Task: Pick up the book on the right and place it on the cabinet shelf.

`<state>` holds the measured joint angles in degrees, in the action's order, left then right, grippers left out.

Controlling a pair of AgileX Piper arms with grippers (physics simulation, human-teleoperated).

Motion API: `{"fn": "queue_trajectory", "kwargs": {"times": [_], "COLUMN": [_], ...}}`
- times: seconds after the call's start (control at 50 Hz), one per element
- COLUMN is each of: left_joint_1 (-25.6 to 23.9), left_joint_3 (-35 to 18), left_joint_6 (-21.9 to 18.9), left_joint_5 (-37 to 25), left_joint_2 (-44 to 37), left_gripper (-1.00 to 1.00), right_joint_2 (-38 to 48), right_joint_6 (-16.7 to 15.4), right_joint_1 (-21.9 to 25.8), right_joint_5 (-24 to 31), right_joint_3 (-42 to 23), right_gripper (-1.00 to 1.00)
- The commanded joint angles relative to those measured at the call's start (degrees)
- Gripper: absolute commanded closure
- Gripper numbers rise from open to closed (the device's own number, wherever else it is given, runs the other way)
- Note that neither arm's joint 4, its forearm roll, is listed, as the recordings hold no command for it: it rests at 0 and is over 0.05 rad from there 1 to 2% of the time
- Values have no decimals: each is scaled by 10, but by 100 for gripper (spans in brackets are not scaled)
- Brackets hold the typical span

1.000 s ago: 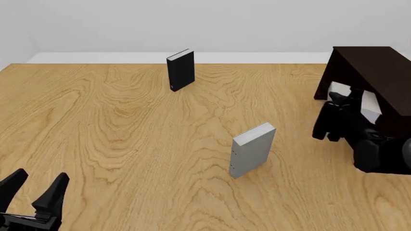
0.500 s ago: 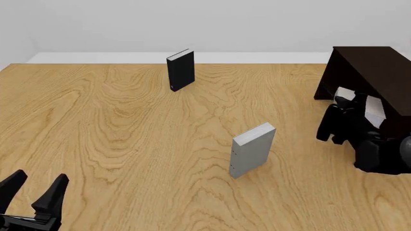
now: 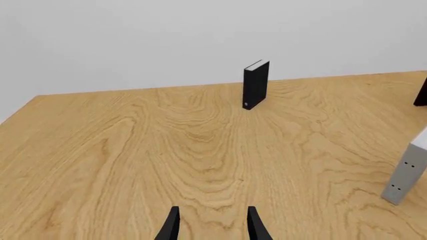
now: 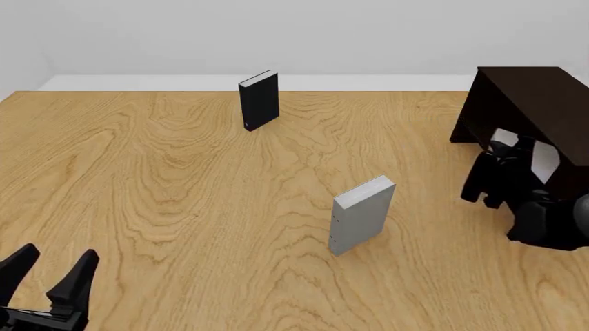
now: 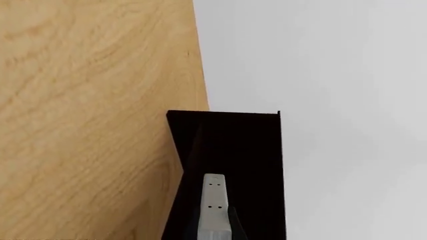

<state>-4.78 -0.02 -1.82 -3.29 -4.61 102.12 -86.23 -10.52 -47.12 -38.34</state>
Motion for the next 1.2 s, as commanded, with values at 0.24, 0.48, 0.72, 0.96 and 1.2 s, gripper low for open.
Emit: {"fn": "queue_trajectory", "kwargs": {"times": [0.24,0.48,0.72,0.96,1.2], "left_joint_1": [0,-1,0,-1,-1], "left_joint_3": [0,0,0,0,0], "left_joint_6": [0,0,-1,0,0], "left_joint_5": [3,9,6,5,9], "left_joint_2": [-6,-12,-9,-7,-14], "left_gripper": [-100,-100,-100,-100,-100], "right_joint_2": [5,6,11,12,14], "right_joint_6": [21,37,50,53,66], "right_joint_1": [-3,-2,4,8,19], "right_joint_5": [5,27,37,38,41], "right_joint_3": [-7,-12,-11,-7,-9], "right_gripper": [100,100,100,-100,-100]}}
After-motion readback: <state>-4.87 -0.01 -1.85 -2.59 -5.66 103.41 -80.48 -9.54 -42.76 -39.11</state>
